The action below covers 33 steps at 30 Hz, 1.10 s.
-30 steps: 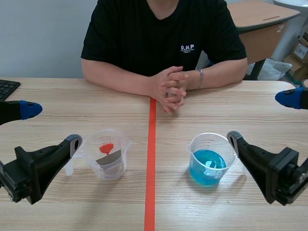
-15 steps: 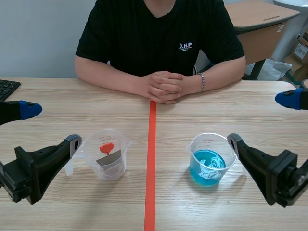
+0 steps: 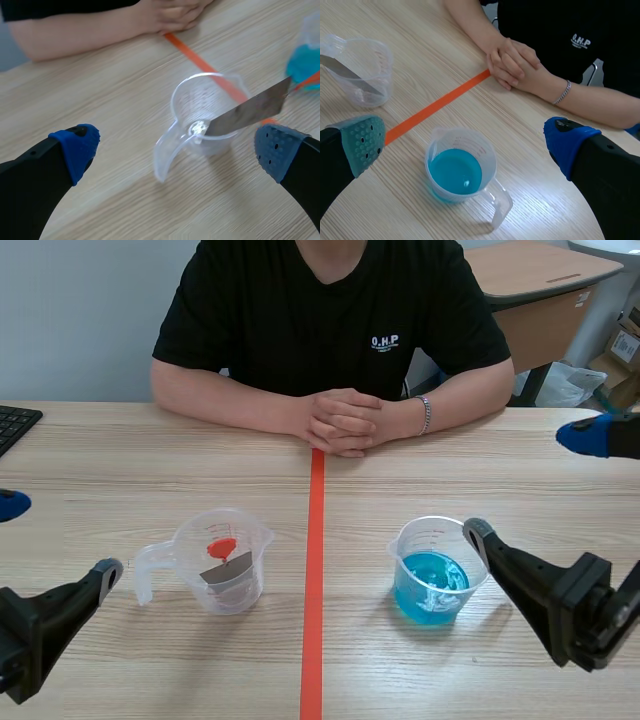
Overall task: Do the redox reaction experiment.
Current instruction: 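Lift the metal plate out of the left beaker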
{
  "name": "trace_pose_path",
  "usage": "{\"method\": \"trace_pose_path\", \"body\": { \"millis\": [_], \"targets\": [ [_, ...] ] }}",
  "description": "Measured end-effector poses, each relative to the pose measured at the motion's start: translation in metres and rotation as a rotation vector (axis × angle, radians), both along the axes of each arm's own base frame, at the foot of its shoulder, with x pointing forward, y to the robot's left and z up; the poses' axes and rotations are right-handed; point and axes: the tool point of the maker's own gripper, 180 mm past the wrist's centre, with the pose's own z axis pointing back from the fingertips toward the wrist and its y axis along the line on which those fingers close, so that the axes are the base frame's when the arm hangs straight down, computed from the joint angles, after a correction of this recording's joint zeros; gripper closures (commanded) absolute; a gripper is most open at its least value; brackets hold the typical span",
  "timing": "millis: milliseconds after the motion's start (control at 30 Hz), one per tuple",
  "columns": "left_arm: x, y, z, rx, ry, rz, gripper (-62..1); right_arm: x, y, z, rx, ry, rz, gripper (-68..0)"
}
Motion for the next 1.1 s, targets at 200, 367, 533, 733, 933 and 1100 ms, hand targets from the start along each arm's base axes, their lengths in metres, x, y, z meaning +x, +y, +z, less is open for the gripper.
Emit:
{"method": "trace_pose_path", "body": {
  "millis": [200, 367, 533, 733, 933, 1100],
  "targets": [
    [-0.024, 0.038, -0.019, 0.076, 0.070, 0.094, -62.3, -0.006, 0.029, -0.009, -0.027, 0.003, 0.099, -67.9],
    [-0.060, 0.064, -0.049, 0.083, 0.201, 0.166, -62.3, -0.009, 0.056, -0.008, -0.021, -0.014, 0.196, -67.9],
    [-0.100, 0.086, -0.079, 0.075, 0.317, 0.287, -62.3, -0.012, 0.084, -0.004, -0.021, -0.043, 0.306, -67.9],
    [-0.144, 0.102, -0.105, 0.039, 0.415, 0.447, -62.3, -0.012, 0.111, -0.022, -0.038, -0.034, 0.413, -67.9],
    [-0.170, 0.106, -0.120, 0.019, 0.471, 0.533, -62.3, -0.018, 0.140, -0.034, -0.042, -0.065, 0.546, -67.9],
    [-0.177, 0.100, -0.126, 0.009, 0.493, 0.536, -62.3, -0.029, 0.160, -0.050, -0.067, -0.078, 0.657, -67.9]
  ]
}}
